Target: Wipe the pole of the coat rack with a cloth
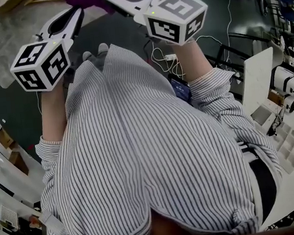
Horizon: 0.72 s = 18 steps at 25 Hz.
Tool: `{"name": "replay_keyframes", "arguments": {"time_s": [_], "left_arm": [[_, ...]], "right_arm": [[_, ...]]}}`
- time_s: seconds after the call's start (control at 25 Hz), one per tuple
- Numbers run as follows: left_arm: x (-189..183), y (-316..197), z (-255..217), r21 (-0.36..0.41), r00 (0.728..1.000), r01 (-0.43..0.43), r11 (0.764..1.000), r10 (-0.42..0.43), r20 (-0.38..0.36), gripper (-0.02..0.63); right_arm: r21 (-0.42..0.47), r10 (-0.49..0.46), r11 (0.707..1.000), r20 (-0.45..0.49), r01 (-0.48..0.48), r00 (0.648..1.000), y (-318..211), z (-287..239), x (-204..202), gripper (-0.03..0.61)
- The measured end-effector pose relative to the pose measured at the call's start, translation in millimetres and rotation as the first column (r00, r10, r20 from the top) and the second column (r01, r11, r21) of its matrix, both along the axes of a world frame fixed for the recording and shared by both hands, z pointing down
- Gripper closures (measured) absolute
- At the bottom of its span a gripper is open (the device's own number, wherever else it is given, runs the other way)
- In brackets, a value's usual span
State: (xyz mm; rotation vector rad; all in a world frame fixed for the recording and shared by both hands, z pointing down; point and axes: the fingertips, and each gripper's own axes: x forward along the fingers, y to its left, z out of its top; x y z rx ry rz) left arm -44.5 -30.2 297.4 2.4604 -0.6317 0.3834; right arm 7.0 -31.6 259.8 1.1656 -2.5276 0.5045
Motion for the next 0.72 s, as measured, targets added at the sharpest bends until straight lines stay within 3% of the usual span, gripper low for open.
{"name": "replay_keyframes", "arguments": {"time_s": [0.4,0.72], "left_arm": [[4.6,0.8,7.9,-0.025,1.0,-0.003,1.0,0.003,0.007,0.586],[1.8,2.0,11.3,-0.032,1.0,0.014,0.999,-0.014,0.024,0.586]], "right_arm": [[0.037,-0.015,0.999,-0.123,0.02,0.992,-0.2,2.3,2.9,0.489],[0.033,0.012,0.999,-0.119,-0.009,0.993,-1.4,8.1,1.8,0.489]]}}
